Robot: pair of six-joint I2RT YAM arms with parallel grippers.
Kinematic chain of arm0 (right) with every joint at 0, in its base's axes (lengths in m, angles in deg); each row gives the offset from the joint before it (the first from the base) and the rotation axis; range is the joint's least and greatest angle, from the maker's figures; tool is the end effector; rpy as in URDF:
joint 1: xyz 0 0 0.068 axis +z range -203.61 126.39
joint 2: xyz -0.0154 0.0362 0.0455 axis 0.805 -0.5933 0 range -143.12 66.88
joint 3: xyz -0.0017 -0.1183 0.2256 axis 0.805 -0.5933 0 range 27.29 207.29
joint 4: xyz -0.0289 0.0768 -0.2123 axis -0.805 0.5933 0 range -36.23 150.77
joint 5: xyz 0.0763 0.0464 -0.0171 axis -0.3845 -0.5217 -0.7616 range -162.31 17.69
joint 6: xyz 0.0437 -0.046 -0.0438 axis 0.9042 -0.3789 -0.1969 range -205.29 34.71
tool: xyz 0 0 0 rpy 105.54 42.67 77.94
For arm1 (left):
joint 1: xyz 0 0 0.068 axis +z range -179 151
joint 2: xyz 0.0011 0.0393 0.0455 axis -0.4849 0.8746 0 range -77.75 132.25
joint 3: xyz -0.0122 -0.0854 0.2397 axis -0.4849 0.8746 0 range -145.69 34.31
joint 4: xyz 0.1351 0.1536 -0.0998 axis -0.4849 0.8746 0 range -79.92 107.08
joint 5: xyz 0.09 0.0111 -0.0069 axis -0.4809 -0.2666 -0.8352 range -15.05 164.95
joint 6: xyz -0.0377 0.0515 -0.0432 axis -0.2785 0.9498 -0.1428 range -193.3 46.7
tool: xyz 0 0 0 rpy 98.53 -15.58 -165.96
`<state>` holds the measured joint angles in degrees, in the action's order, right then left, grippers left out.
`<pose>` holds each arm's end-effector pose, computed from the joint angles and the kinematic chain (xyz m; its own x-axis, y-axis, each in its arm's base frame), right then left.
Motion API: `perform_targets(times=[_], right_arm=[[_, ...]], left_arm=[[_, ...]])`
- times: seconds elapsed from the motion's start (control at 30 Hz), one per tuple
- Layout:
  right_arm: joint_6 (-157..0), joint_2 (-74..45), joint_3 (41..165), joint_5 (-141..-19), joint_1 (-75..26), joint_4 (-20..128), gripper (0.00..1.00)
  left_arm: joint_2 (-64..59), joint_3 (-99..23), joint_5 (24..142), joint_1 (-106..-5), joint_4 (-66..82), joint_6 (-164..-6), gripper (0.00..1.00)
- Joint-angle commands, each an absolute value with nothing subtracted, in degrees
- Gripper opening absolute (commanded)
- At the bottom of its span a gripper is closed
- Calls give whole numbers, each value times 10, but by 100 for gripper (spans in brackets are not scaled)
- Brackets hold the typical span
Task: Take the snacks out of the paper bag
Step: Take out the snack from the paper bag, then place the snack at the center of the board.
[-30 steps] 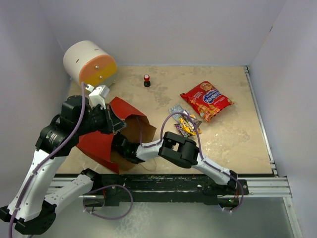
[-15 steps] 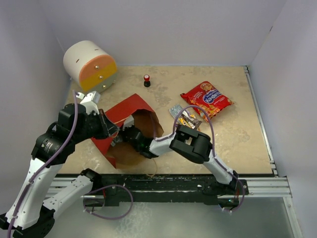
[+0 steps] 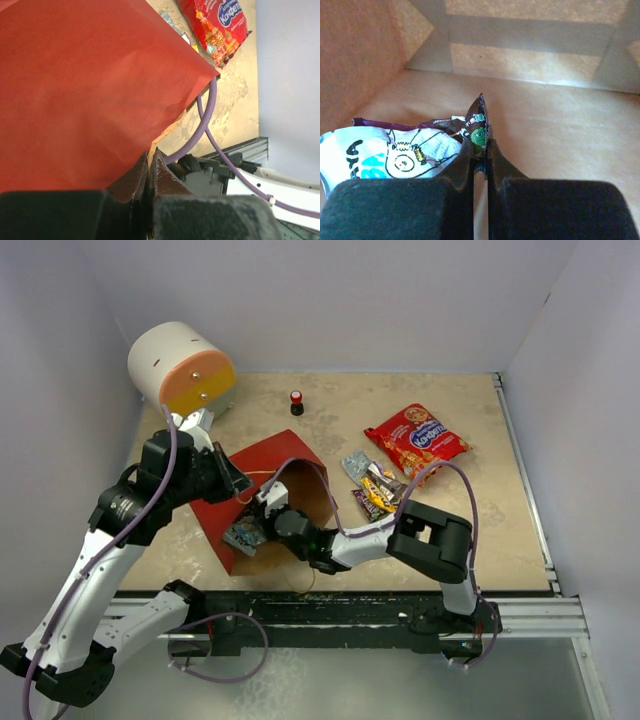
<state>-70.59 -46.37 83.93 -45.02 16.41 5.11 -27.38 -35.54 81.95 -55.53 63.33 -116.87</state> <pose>0.1693 0.3776 0.1794 -0.2184 0.0597 -0.9740 -0.6458 0.7395 0.1901 0.1357 -0.0768 0.3511 -0.7284 -0.4010 -0.5555 0.0442 0.7817 -0.6221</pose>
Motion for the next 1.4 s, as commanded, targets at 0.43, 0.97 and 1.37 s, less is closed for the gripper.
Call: perform_targets(times=[0.43,0.97,1.37], right_arm=[[-749,-334,793,-285,129,112,0],[-775,-178,726,-486,112,245,0],[-598,74,709,-377,93,625,0]], left_arm=[[-234,-386,862,-555,545,-1241,0],[-184,-408,873,-554,525,-1231,0],[-185,-374,880,-553,519,-1215,0]])
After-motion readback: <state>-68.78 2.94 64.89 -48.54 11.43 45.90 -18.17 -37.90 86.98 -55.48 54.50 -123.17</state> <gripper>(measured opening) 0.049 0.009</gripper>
